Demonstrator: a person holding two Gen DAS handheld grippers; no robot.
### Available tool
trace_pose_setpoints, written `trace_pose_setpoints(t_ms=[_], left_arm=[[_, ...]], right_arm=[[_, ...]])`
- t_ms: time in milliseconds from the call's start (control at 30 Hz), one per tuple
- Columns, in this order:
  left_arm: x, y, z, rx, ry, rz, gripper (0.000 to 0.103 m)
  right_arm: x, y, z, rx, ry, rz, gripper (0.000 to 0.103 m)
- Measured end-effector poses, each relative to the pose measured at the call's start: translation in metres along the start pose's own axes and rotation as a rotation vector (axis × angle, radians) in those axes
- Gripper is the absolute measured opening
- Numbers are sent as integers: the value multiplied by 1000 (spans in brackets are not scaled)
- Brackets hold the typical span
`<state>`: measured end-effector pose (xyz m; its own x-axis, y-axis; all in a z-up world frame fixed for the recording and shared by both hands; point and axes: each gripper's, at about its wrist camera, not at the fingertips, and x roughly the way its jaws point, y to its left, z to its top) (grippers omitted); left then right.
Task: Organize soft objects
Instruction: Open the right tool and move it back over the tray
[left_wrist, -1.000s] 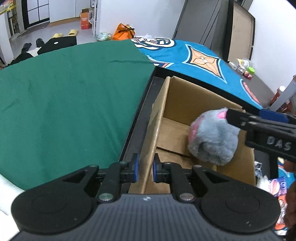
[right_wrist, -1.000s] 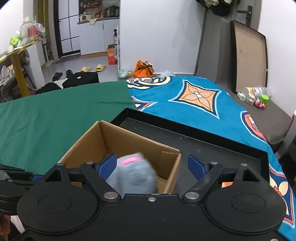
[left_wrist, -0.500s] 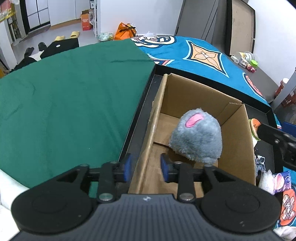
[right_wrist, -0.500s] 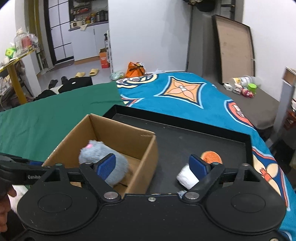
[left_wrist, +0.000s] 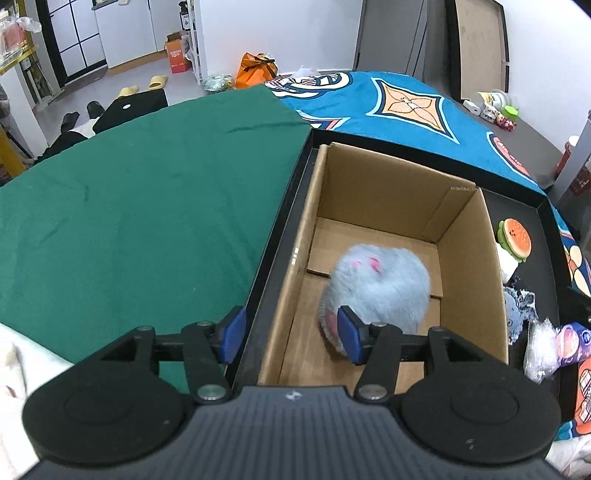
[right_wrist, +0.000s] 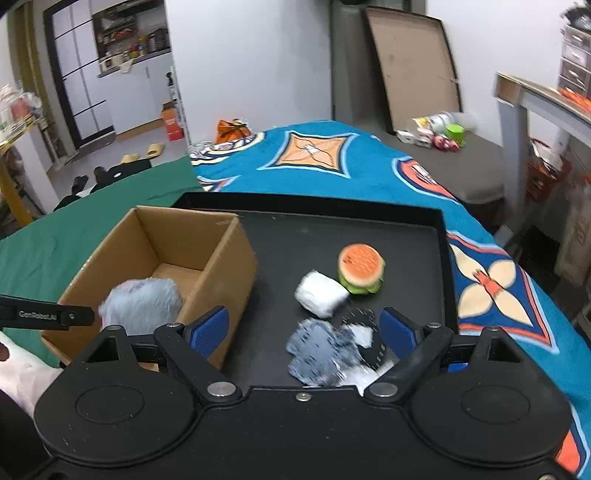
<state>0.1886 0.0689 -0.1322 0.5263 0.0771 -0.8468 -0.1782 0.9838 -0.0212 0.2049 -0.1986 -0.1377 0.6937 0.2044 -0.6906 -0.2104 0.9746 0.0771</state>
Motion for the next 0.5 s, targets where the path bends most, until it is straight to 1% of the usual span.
trace_pose_setpoints(t_ms=[233, 500], left_arm=[[-7, -10, -6, 28, 0, 20, 54], [-7, -22, -10, 79, 15, 52, 55]], right_arm=[[-6, -21, -19, 70, 18, -24, 88], [-7, -51, -42, 181, 35, -74, 88]])
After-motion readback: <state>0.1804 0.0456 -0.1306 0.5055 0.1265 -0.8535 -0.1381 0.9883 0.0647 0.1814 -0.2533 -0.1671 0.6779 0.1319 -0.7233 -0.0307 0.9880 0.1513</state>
